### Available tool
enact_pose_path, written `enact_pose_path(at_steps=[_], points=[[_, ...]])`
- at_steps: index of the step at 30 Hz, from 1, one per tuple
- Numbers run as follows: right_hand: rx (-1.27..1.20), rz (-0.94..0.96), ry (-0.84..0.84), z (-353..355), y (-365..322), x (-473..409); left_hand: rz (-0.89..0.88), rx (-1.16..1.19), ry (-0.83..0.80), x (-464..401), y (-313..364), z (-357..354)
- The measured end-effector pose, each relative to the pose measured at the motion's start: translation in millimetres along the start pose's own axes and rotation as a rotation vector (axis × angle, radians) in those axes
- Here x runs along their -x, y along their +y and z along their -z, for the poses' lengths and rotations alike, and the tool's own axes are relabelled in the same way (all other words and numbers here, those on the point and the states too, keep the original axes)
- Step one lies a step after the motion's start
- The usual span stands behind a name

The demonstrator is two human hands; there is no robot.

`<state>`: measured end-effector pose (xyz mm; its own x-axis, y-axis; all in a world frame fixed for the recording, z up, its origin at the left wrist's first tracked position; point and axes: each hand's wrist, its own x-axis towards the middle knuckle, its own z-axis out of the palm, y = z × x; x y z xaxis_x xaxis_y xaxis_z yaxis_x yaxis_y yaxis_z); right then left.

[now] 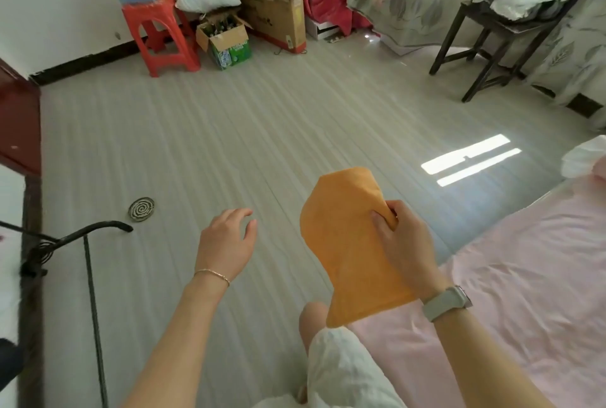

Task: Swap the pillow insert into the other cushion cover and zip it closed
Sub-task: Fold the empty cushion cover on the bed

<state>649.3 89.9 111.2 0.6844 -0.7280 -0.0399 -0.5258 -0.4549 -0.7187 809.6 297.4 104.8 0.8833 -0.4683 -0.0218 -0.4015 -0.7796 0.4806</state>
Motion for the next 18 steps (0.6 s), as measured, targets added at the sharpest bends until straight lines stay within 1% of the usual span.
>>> enact_pose_path(at_steps=[4,7,11,13,16,18], points=[[-0.05,-0.041,-0.005,-27,-9,-61,0.033,0.019,-0.009,-54,-11,-13],[-0.086,-0.096,-0.013,-40,-12,-117,0.062,0.028,-0.05,-106,-3,-30],[-0.076,-0.14,-0.005,-40,-16,-203,0.043,0.043,-0.151,-201,28,-48],[-0.069,-0.159,0.011,-35,-20,-245,-0.015,0.042,-0.171,-251,47,-52],[-0.047,-0.193,0.054,-27,-26,-310,-0.018,0.06,-0.171,-329,69,-52],[-0.046,-0.205,0.089,-23,-30,-351,-0.034,0.073,-0.136,-381,82,-52]])
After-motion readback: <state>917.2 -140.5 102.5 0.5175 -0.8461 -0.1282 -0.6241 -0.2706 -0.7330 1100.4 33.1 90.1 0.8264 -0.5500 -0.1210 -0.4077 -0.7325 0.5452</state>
